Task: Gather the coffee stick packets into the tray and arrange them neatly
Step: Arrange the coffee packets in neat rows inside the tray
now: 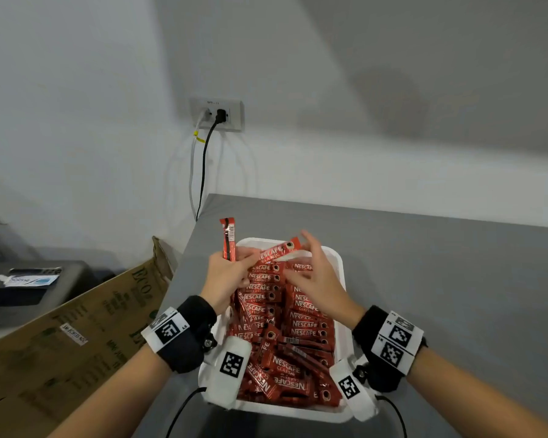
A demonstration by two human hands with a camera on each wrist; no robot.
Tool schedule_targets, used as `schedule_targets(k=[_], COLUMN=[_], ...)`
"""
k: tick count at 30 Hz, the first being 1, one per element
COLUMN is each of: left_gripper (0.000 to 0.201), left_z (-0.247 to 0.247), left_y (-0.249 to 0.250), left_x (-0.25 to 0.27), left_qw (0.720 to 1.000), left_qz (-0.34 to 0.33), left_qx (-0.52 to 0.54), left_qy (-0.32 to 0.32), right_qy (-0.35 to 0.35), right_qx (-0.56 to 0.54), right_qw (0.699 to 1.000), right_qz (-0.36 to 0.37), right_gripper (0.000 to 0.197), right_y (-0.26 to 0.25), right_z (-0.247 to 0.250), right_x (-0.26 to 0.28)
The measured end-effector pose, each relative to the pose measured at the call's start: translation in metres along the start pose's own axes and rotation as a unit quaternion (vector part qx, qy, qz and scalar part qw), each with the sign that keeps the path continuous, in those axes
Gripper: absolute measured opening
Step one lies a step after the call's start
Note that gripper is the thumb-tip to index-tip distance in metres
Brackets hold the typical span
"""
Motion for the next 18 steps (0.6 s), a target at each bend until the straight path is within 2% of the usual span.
schedule_targets(k=[2, 4, 6, 8, 10, 12, 13, 15, 18], left_gripper=[0.003, 0.007, 0.009, 0.012, 0.011, 0.008, 0.007, 0.005, 0.018], left_z=[0.000, -0.005, -0.013, -0.020, -0.022, -0.016, -0.009, 0.003, -0.005], left_y=[0.007, 0.009, 0.007, 0.003, -0.001, -0.002, -0.003, -0.006, -0.016], left_x=[0.002, 0.005, 0.007, 0.011, 0.014, 0.013, 0.010, 0.005, 0.004], left_qw=[0.999, 0.998, 0.998, 0.997, 0.996, 0.995, 0.995, 0.997, 0.993], left_qz=[-0.042, -0.062, -0.067, -0.067, -0.066, -0.063, -0.054, -0.018, 0.034], left_qx=[0.013, 0.008, -0.005, -0.023, -0.052, -0.076, -0.078, -0.069, -0.098], left_qy=[0.022, 0.022, 0.004, -0.021, -0.038, -0.030, -0.013, 0.005, -0.051], right_qy=[-0.012, 0.011, 0.063, 0.091, 0.081, 0.059, 0.050, 0.040, 0.047], right_qx=[-0.064, -0.088, -0.100, -0.103, -0.090, -0.027, 0.000, -0.015, -0.040], right_qw=[0.997, 0.996, 0.993, 0.990, 0.992, 0.998, 0.999, 0.999, 0.997], right_qz=[-0.039, -0.009, 0.023, 0.029, 0.028, 0.023, 0.010, -0.029, -0.043], right_gripper=[0.050, 0.028, 0.009, 0.006, 0.008, 0.010, 0.009, 0.009, 0.008], right_y=[0.003, -0.007, -0.018, -0.022, -0.024, -0.019, -0.013, 0.002, 0.010], right_z=[-0.006, -0.008, -0.002, 0.003, 0.009, 0.018, 0.024, 0.032, 0.030], right_x=[-0.001, -0.004, -0.006, -0.007, -0.011, -0.018, -0.022, -0.024, -0.016])
Point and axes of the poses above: each hand's wrist, its own x-axis away from the middle knuckle, its own z-axis out of the back of the hand, y = z × x, the point moved 9 cm from there along -x, towards the middle knuckle, and after that the axes turned 10 degrees about x, right-handed, at the moved point
